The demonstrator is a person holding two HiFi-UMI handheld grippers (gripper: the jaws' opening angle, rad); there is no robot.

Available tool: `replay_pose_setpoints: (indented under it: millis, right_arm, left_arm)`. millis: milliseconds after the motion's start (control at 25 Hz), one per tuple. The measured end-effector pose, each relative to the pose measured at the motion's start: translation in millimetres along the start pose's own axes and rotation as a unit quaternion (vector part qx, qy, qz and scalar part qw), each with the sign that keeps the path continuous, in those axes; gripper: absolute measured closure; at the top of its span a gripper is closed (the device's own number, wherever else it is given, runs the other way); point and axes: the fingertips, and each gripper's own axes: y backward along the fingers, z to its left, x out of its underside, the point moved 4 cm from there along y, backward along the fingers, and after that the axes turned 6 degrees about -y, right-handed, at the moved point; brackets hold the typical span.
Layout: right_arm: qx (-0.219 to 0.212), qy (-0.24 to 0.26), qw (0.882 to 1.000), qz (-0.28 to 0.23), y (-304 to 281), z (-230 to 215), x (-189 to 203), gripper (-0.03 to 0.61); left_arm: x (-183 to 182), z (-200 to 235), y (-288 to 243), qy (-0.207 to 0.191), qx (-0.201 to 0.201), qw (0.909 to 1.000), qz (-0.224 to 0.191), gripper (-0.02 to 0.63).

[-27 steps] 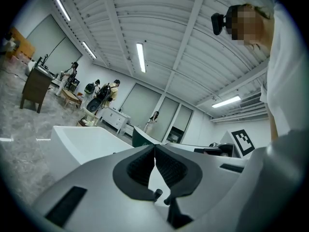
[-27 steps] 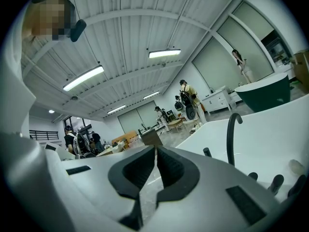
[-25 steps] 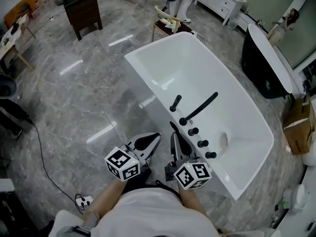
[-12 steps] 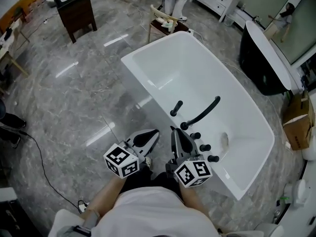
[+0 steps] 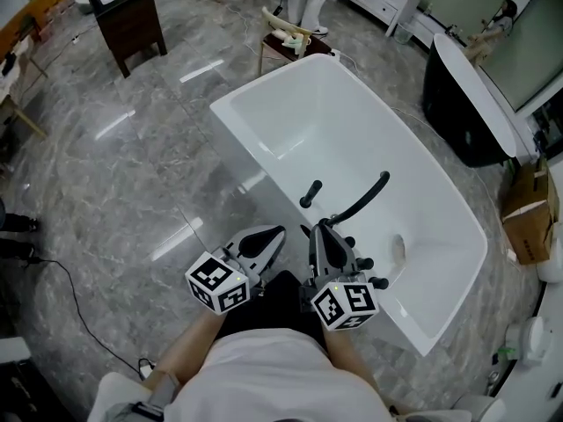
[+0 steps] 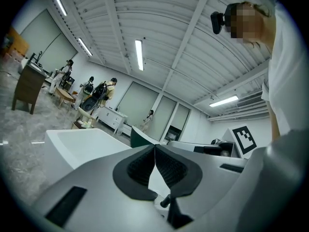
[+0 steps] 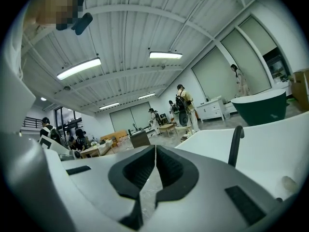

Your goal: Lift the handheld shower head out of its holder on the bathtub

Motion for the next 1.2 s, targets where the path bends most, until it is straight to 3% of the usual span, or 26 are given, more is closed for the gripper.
replay_pose_setpoints:
  millis: [480,960,1200]
  right_arm:
    - [-0.009,0.014,0.999,0.036,-33,-26,-25,0.56]
    - [-0.004,0.031,0.999,0.037,-71,-78,-26,0.56]
    - [-0.047,0.015,0.999,0.023,-85,-91,-20,0.559]
  left_arm:
    - [-14,13,-36,0.012,-0.037,0.9992,-0.01,0.601]
    - [7,44,-84,0.016,-0.023,0.9995,0.018,0.601]
    - [22,54,-104,0.026,-0.024,0.9991,0.021,0.601]
